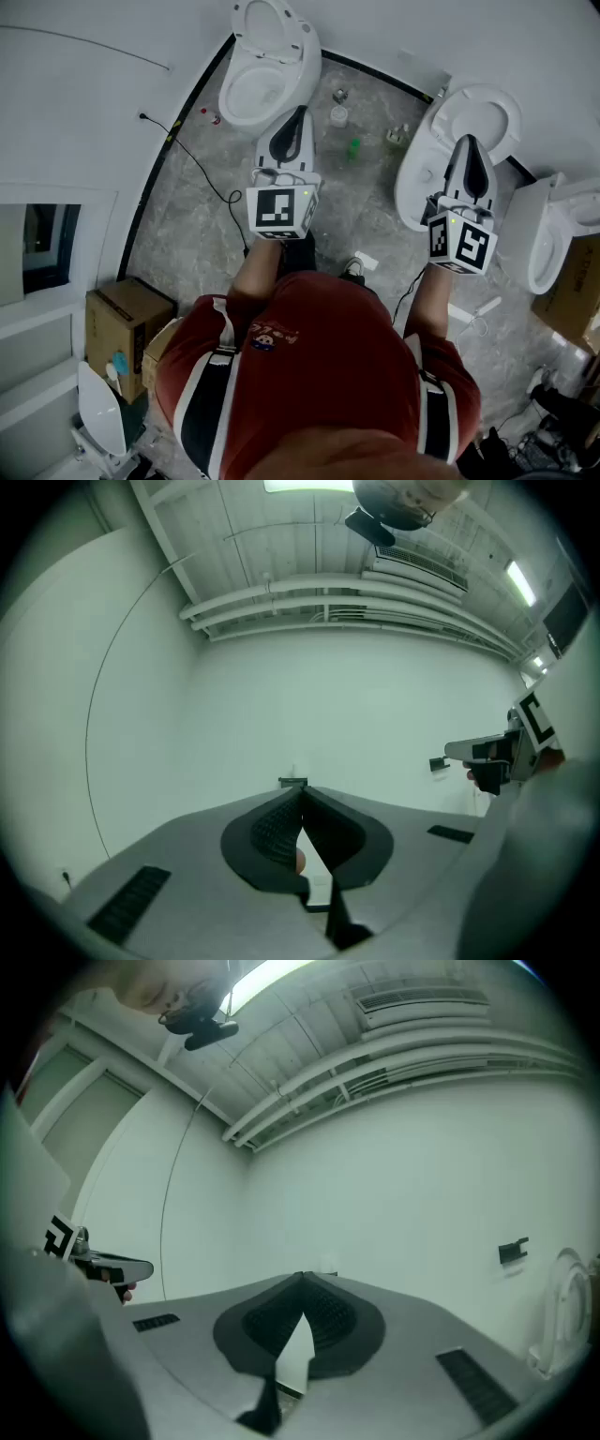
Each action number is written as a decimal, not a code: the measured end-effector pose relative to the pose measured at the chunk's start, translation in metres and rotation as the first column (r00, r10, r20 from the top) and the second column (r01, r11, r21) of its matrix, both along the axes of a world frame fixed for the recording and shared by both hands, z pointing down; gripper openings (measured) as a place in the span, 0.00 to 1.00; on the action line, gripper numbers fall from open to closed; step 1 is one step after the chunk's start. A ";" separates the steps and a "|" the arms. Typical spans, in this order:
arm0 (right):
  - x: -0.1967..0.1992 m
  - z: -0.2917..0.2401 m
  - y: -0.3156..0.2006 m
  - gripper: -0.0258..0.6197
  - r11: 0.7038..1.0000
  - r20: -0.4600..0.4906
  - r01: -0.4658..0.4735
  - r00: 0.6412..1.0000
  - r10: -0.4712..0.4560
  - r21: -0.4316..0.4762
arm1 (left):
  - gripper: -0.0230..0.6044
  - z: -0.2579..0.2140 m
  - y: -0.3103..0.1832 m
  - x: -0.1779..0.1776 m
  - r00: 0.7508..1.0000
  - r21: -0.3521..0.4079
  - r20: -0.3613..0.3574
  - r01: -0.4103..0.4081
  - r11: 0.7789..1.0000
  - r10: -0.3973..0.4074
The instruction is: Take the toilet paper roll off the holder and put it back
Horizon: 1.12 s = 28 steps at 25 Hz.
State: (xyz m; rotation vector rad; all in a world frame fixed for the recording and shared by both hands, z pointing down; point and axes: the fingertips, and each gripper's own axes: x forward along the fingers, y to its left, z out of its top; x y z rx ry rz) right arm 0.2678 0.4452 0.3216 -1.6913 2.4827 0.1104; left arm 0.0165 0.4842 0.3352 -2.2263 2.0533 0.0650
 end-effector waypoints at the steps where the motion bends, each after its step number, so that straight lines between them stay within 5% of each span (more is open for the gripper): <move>1: 0.010 -0.001 0.004 0.05 1.000 0.011 0.008 1.000 -0.008 -0.004 | 0.07 -0.001 0.008 0.011 1.000 -0.004 -0.004 0.005 1.000 -0.005; 6: 0.034 -0.013 0.029 0.05 0.999 0.046 0.039 0.998 -0.039 0.007 | 0.07 -0.011 0.039 0.049 1.000 -0.008 0.008 0.007 1.000 -0.007; 11: 0.020 -0.021 0.035 0.05 0.998 0.048 0.066 0.997 -0.067 0.023 | 0.07 -0.021 0.046 0.048 1.000 0.019 0.004 0.004 1.000 -0.004; 28: -0.083 -0.034 -0.016 0.05 0.999 0.070 0.044 0.997 -0.046 0.029 | 0.07 -0.030 -0.011 -0.056 0.999 0.054 -0.032 -0.042 0.998 0.043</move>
